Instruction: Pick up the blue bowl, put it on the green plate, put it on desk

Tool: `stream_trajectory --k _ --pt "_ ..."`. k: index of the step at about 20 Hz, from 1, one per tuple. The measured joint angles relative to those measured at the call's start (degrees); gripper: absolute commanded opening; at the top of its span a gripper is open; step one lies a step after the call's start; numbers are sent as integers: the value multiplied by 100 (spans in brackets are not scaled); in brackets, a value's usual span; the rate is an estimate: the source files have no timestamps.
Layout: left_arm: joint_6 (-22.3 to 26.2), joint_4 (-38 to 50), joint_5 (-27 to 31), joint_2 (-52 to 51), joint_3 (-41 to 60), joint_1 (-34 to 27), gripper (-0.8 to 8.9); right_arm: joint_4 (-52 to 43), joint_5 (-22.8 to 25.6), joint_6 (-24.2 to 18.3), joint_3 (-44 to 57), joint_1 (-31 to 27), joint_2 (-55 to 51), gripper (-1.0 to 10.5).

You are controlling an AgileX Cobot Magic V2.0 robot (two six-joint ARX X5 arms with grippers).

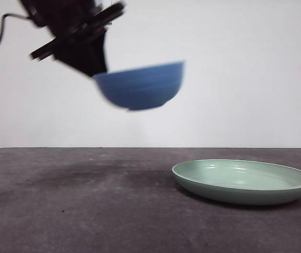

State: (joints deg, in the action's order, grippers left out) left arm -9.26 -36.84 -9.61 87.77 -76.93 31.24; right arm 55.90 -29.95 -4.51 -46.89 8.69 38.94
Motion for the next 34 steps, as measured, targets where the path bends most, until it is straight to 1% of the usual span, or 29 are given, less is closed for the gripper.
stream_trajectory --k 3,7,9,13,17,20,31,33,34 --pt "-81 33 -35 313 -487 334 15 0 0 42 0 0 0 369" --pt "-149 11 -22 1250 -1058 649 15 0 0 90 0 0 -50 369" --pt "-184 11 83 1687 -1329 811 15 2 -2 138 0 0 -129 369" --pt "-188 15 98 2492 -1921 1003 15 24 0 186 0 0 -284 369" --pt "-201 15 227 3084 -2175 1147 15 44 0 199 0 0 -345 370" --pt "-203 107 361 3250 -2192 1211 15 59 0 199 -2 0 -345 369" --pt "-203 164 378 3458 -2234 1248 17 59 0 203 -2 0 -345 370" --pt "-203 173 378 3458 -2234 1270 67 59 0 203 -2 0 -345 369" --pt "-203 164 376 3458 -2234 1276 117 59 0 203 -2 0 -345 369"
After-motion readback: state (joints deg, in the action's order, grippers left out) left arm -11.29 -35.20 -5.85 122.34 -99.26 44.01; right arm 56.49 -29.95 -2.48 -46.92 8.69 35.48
